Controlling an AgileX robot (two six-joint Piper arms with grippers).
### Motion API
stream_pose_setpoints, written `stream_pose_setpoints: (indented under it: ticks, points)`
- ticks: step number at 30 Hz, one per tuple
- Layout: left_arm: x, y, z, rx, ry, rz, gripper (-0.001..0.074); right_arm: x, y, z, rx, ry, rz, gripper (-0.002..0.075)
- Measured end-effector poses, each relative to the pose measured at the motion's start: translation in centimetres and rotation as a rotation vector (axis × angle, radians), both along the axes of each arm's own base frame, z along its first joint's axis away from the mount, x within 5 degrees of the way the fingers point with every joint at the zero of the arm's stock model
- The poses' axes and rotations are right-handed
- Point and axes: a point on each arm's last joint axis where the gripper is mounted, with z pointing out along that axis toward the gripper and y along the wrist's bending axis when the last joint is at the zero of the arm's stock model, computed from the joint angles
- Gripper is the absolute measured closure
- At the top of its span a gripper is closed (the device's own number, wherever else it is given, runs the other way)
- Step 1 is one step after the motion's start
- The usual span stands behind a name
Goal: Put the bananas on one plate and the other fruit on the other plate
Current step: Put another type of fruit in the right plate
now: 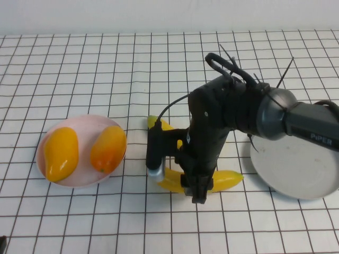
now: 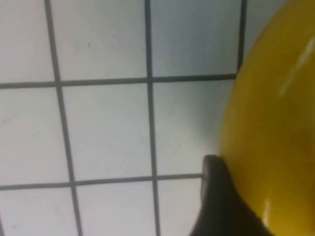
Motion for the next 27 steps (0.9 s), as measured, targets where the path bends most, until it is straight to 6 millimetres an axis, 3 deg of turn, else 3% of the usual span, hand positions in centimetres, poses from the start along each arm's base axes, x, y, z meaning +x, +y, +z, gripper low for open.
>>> stream_pose_setpoints:
  ticks: [3,7,9,13,17,21,27]
  points:
    - [0.0,0.0,0.0,0.000,0.000,0.000,0.0736,0.0,-0.1,1.9,-0.009,0.032,-0.119,0.0410]
    - [0.0,0.0,0.0,0.000,0.000,0.000,0.0736,-1.0,-1.5,6.3,0.012,0.032,-0.288,0.0410]
    - [0.0,0.0,0.0,0.000,0.000,0.000,0.0736,-1.8,-3.0,8.3,0.050,0.025,-0.375,0.0410]
    - [0.0,0.0,0.0,0.001,0.000,0.000,0.0736,-3.3,-8.2,11.0,0.152,0.003,-0.637,0.0410]
    - [0.0,0.0,0.0,0.001,0.000,0.000,0.0736,-3.8,-13.3,10.0,0.233,-0.044,-0.923,0.0410]
    - [0.0,0.0,0.0,0.001,0.000,0.000,0.0736,-3.1,-17.4,7.2,0.187,-0.087,-1.086,0.0410]
    - [0.0,0.0,0.0,0.001,0.000,0.000,0.0736,-0.5,-20.2,3.7,0.138,-0.119,-1.176,0.0410]
